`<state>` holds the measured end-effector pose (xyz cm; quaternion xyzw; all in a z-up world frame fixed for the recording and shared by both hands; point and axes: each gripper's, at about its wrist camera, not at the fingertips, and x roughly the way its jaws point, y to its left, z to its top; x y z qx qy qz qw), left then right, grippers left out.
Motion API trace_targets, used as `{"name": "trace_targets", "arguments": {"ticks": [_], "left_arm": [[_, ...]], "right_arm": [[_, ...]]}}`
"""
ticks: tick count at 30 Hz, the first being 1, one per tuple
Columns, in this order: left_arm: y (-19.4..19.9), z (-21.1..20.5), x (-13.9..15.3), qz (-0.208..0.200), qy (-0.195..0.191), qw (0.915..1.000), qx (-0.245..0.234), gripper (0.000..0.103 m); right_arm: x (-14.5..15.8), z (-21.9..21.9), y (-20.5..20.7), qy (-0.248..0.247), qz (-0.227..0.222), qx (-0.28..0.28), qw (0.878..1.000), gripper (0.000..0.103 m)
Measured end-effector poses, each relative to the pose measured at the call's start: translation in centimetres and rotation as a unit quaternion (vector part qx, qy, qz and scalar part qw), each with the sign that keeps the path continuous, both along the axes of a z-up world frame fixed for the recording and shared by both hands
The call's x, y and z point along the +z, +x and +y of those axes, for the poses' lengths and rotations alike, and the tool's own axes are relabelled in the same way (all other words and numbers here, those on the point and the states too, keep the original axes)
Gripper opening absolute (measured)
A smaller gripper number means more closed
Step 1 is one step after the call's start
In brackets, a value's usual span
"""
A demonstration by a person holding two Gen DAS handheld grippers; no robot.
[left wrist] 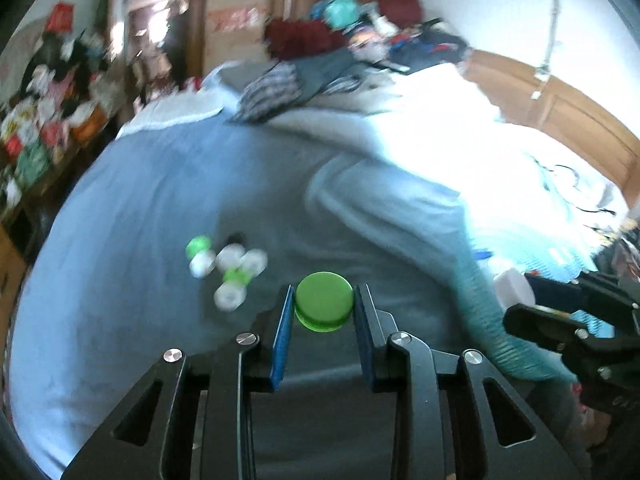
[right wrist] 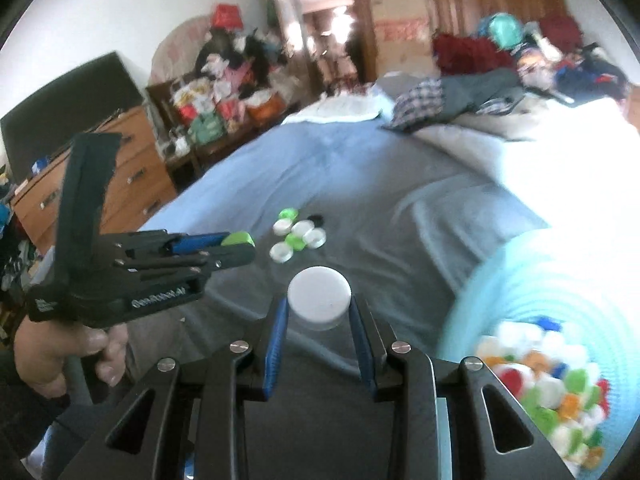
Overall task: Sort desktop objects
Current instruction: 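Carry the green cap into the basket with the left tool while the right tool drops its white cap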
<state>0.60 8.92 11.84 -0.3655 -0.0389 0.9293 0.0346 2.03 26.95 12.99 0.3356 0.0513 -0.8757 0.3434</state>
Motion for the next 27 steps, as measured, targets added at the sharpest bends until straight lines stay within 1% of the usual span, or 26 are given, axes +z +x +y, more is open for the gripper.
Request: {"name": "trace_targets", "arguments": {"ticks": [4, 7, 12, 15, 16, 20, 23, 27], "left_arm": [[-0.9, 4.7, 2.5, 0.022, -0.005, 0.9990, -0.040, 0.025], [-1.7, 8.7, 3.6, 0.027, -0.011, 0.9966, -0.077, 0.025], [-3.1, 15.4, 3.7, 0.012, -0.020, 0.9901, -0.139, 0.025], [-3.5, 18.4, 3.6, 0.003, -0.023, 0.9862, -0.164, 0.025], [-3.3, 19.3, 3.6, 0.002, -0.029, 0.9846, -0.172, 0.025], [-2.9, 21.5, 3.3, -0.004, -0.052, 0.9812, -0.186, 0.025], [-3.1, 21.9, 2.9, -0.013, -0.061, 0.9812, -0.183, 0.025], [-3.1, 22.0, 2.8, -0.014, -0.073, 0.9811, -0.179, 0.025]], "right_arm": [[2.3, 4.6, 1.0, -0.004, 0.024, -0.046, 0.999, 0.034], [3.8, 8.8, 1.2, -0.007, 0.035, -0.090, 0.995, 0.035], [5.1, 14.3, 1.2, -0.016, 0.042, -0.151, 0.988, 0.035], [5.5, 16.4, 1.3, -0.022, 0.041, -0.170, 0.984, 0.035], [5.5, 16.8, 1.4, -0.024, 0.041, -0.173, 0.984, 0.035], [5.4, 18.0, 1.8, -0.030, 0.038, -0.180, 0.983, 0.035], [5.1, 18.2, 1.9, -0.033, 0.035, -0.182, 0.982, 0.035], [4.8, 18.6, 2.2, -0.038, 0.034, -0.184, 0.982, 0.035]]}}
